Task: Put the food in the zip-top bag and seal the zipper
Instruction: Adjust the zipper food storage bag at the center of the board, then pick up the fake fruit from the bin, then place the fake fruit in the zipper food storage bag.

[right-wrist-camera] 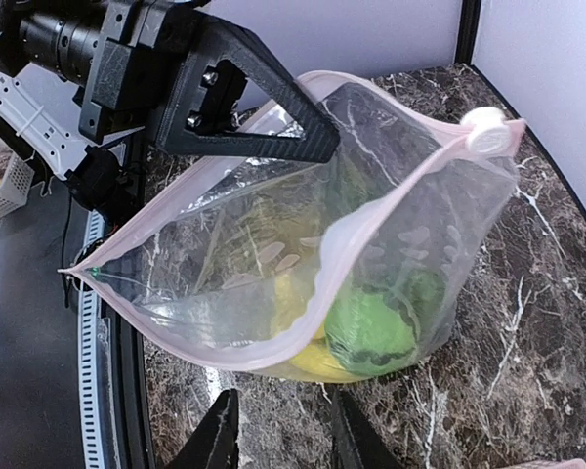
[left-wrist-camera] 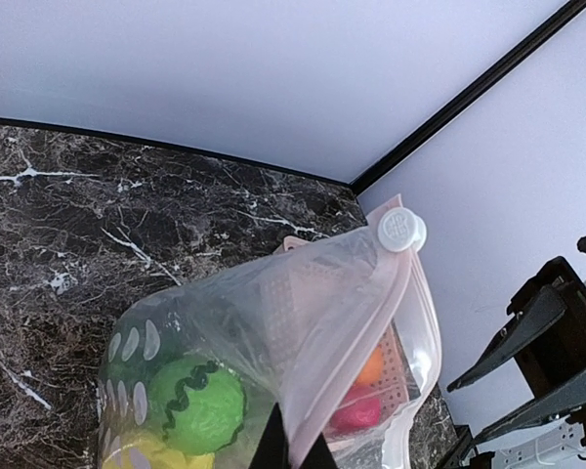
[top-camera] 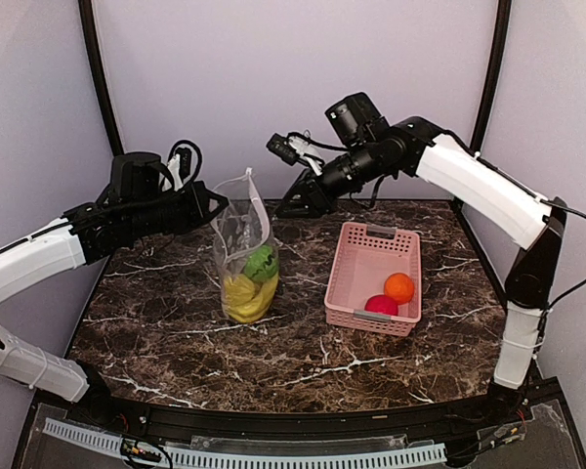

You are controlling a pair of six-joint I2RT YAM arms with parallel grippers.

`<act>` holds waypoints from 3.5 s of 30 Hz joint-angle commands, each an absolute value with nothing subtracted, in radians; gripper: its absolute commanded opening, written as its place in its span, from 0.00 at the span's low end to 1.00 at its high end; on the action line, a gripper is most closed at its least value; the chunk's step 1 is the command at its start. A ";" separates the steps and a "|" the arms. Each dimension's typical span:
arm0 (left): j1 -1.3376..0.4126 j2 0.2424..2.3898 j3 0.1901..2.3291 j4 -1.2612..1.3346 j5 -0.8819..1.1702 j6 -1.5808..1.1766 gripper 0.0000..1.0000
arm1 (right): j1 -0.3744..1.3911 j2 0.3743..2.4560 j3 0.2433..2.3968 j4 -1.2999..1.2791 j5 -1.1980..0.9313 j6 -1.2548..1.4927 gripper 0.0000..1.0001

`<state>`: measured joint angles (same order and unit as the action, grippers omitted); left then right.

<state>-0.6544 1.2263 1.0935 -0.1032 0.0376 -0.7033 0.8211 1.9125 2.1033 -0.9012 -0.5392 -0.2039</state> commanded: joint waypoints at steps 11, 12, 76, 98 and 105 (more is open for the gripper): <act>-0.655 1.235 1.124 -0.052 0.100 -0.698 0.01 | 0.534 1.739 1.813 -0.994 -0.478 -0.432 0.56; -0.656 1.236 1.127 -0.056 0.102 -0.698 0.01 | 0.525 1.732 1.784 -0.995 -0.440 -0.455 0.58; -0.656 1.232 1.111 -0.101 0.115 -0.710 0.01 | 0.575 1.713 1.899 -1.074 -0.410 -0.526 0.55; -0.656 1.247 1.144 -0.127 0.139 -0.711 0.01 | 0.860 1.992 2.364 -0.892 -0.715 -0.326 0.56; -0.656 1.239 1.158 -0.145 0.137 -0.706 0.01 | 0.893 2.039 2.352 -0.815 -0.587 -0.304 0.59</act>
<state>-0.6544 1.2583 1.1233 -0.1280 0.1238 -0.7113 0.8829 2.0342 2.3482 -0.9005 -0.6518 -0.3370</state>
